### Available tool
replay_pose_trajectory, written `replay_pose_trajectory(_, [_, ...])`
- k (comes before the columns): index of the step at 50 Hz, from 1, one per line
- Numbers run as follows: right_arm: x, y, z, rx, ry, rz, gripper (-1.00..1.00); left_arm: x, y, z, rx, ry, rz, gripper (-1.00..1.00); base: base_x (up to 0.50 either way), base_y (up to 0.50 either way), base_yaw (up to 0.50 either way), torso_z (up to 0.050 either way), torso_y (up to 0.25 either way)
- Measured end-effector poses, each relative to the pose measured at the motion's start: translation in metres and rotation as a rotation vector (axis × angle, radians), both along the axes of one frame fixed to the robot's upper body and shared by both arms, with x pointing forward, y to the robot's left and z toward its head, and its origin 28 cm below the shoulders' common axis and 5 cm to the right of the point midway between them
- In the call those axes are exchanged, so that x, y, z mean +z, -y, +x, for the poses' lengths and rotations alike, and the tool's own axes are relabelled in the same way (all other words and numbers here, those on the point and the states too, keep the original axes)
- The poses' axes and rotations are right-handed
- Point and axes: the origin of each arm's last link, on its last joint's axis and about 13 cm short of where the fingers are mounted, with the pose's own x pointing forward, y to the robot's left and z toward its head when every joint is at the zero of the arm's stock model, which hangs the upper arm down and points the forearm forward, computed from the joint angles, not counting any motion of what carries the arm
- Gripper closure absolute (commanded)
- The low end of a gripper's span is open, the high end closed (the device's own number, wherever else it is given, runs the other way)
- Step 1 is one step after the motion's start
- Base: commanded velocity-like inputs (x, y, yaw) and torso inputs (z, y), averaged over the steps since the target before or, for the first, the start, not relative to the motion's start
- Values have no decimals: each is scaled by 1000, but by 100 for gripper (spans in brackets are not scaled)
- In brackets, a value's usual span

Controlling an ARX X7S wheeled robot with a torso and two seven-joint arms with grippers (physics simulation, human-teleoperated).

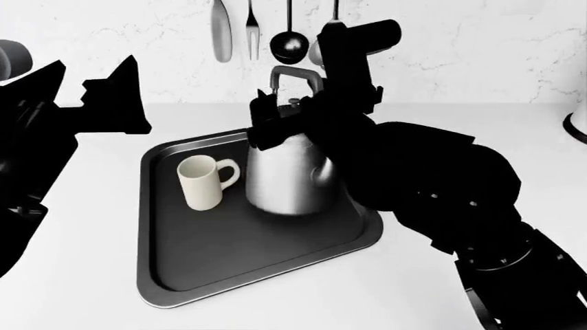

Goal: Pick the kettle from the counter and place it on the tray. Then pick the mug from the cabinet and place it on the tray. Then close the cabinet doors.

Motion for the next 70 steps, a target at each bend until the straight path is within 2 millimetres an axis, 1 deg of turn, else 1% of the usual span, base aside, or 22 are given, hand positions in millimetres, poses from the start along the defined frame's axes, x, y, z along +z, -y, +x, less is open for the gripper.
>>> replay_pose_trajectory(9, [4, 2, -2, -2, 10, -43, -100, 0, 0, 0, 2, 0, -4, -100, 0, 0, 0, 0, 1])
replay_pose_trajectory(23, [9, 4, -6, -12, -23, -141, -100, 0, -1, -1, 4, 2, -8, -100, 0, 0, 0, 0, 0])
replay_pose_trajectory(29, [12, 5, -7, -18, -25, -151, -100, 0, -1, -1, 4, 2, -9, -100, 0, 0, 0, 0, 0])
replay_pose_trajectory(34, [25, 8, -10, -34, 16, -121, -100, 0, -2, -1, 5, 3, -10, -100, 0, 0, 0, 0, 0])
replay_pose_trajectory(42, [56, 18, -20, -74, 116, -57, -100, 1, -2, -2, 3, 4, -11, -100, 0, 0, 0, 0, 0])
replay_pose_trajectory(50, [85, 28, -39, -109, 227, 12, -100, 5, -1, -4, 0, 12, -9, -100, 0, 0, 0, 0, 0])
replay_pose_trajectory(57, [101, 40, -68, -162, 359, 59, -100, 12, 3, -12, -3, 57, -3, -100, 0, 0, 0, 0, 0])
replay_pose_trajectory(63, [101, 50, -99, -217, 478, 80, -100, 21, 7, -25, 12, 132, 11, -100, 0, 0, 0, 0, 0])
replay_pose_trajectory(70, [91, 62, -132, -301, 609, 97, -100, 29, 15, -47, 48, 240, 45, -100, 0, 0, 0, 0, 0])
